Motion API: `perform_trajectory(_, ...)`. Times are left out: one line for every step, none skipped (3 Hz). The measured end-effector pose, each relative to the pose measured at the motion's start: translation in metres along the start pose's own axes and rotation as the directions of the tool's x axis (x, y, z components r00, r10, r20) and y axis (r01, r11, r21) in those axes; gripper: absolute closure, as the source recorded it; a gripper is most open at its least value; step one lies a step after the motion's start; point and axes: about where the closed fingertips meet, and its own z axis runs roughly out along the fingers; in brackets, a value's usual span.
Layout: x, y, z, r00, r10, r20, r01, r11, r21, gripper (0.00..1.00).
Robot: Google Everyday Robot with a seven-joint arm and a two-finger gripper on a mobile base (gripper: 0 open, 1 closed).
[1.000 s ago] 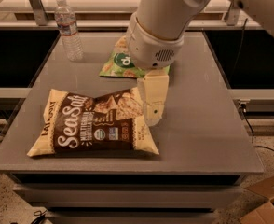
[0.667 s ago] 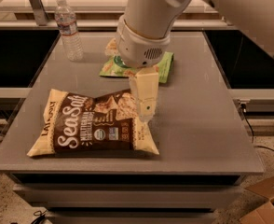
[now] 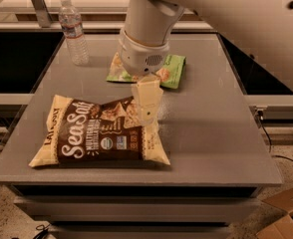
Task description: Pick brown chip bag
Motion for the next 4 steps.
perform_trajectory(0.002, -0.006, 0.008, 1.000, -0.007, 0.005, 0.007, 0.9997, -0.022, 0.40)
perform_trajectory(0.001, -0.010, 0.011, 1.000, -0.019, 0.009, 0.019, 0.9993, -0.032, 0.64)
perform_trajectory(-0.002, -0.013, 0.010, 0.999, -0.031, 0.011, 0.031, 0.9991, -0.029, 0.87)
perform_trajectory(-0.007, -0.016, 0.006, 0.999, -0.045, 0.014, 0.045, 0.9989, -0.015, 1.00)
